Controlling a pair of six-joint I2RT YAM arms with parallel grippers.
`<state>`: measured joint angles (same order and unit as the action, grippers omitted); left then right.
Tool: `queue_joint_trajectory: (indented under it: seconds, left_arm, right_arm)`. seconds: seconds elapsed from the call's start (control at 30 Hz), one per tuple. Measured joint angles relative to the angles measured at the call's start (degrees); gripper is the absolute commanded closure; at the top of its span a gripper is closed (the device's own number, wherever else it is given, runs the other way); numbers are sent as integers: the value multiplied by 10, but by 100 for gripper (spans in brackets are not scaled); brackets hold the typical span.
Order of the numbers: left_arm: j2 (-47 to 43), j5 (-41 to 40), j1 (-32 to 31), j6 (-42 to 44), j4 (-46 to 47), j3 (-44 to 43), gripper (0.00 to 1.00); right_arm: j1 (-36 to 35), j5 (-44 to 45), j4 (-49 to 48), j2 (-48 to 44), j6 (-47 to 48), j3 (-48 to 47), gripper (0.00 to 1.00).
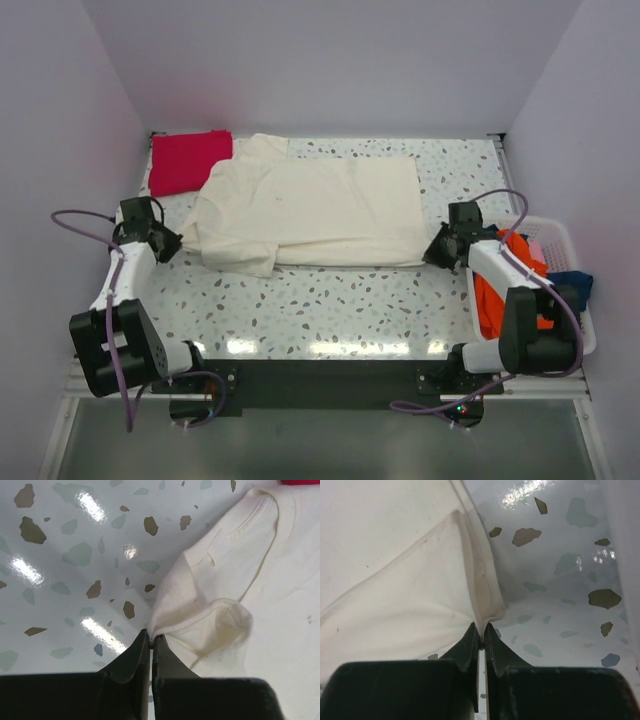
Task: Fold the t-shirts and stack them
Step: Fold the tshirt
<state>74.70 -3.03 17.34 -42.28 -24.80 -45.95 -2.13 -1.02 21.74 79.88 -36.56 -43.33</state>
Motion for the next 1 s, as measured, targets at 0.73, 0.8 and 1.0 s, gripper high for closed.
queue_joint_trajectory:
  seconds: [0.73,0.8,1.0]
  left_arm:
    - [-146,-10,14,-10,-93,117,32]
    - [-146,-7,15,-16,-97,126,26]
    - [-196,-3,15,-18,-101,127,28]
  right_arm:
    - [24,-54,57,-176,26,108,34]
    - [24,-63,57,-191,36,106,32]
    - [0,-59,72,-245,48,106,43]
